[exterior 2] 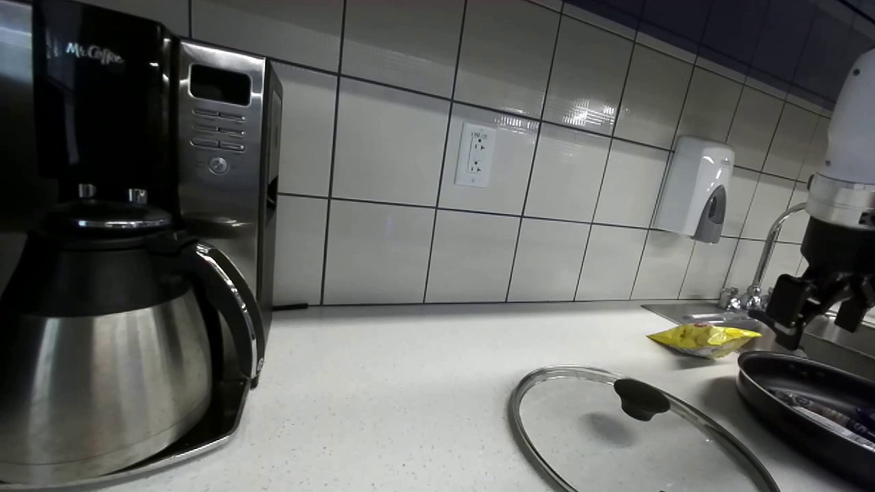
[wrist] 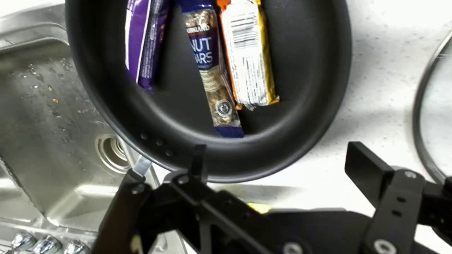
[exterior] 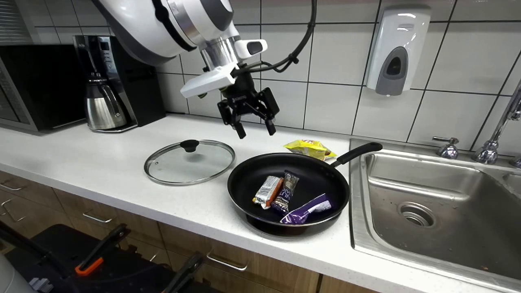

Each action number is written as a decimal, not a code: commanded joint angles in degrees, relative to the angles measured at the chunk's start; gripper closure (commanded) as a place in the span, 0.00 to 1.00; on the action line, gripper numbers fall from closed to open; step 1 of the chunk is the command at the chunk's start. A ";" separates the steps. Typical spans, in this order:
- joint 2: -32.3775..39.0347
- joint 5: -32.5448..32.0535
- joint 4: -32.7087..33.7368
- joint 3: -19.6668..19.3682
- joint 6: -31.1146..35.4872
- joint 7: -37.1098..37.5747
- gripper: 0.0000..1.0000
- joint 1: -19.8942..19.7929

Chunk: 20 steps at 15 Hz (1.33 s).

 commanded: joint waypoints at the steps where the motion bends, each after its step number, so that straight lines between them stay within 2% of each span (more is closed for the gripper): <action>1: -4.83 5.56 -2.48 3.20 -0.40 -2.32 0.00 0.65; 6: -4.05 16.27 -3.67 5.14 7.88 -7.90 0.00 2.29; 8: -2.90 20.89 -3.13 5.72 9.83 -11.58 0.00 3.48; 10: -1.97 25.17 -1.92 6.28 8.73 -14.49 0.00 4.56; 11: -2.68 22.37 -2.74 6.75 8.54 -11.71 0.00 2.86; 20: -2.46 22.98 -2.73 6.88 8.53 -12.12 0.00 2.89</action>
